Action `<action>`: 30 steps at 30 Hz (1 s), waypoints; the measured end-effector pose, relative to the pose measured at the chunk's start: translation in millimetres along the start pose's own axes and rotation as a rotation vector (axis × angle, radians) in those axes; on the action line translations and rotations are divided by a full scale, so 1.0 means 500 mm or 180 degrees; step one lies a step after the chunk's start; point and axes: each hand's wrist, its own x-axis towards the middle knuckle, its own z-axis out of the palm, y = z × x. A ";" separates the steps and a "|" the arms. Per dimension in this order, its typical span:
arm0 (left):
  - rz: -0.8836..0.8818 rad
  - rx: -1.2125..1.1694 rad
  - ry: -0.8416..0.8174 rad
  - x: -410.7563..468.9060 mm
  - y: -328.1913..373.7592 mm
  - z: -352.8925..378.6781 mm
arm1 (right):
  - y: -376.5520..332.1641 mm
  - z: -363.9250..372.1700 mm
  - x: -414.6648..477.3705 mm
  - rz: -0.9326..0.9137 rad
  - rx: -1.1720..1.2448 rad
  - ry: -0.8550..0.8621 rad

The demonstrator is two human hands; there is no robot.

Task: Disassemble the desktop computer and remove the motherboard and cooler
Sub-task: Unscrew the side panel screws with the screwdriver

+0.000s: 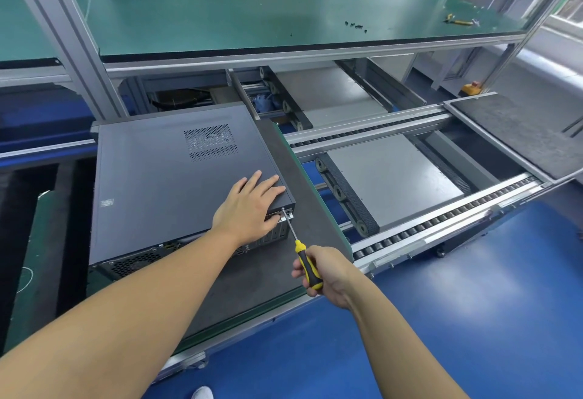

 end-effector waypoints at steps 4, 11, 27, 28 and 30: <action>-0.0002 -0.0041 0.0011 -0.004 0.000 -0.003 | 0.001 0.000 -0.005 -0.0227 -0.0080 -0.0047; 0.0017 -0.0051 0.0015 -0.004 0.003 -0.003 | -0.009 0.004 -0.007 -0.0146 -0.0048 -0.0009; -0.0028 -0.0191 0.0030 -0.003 0.000 0.000 | -0.009 -0.002 -0.019 -0.0262 0.0147 0.0038; -0.0022 -0.0196 0.0030 -0.003 -0.001 0.000 | -0.008 -0.001 -0.017 -0.0152 0.0231 -0.0008; -0.0015 -0.0190 0.0036 -0.004 -0.001 0.000 | -0.003 0.000 -0.015 -0.0026 0.0284 -0.0025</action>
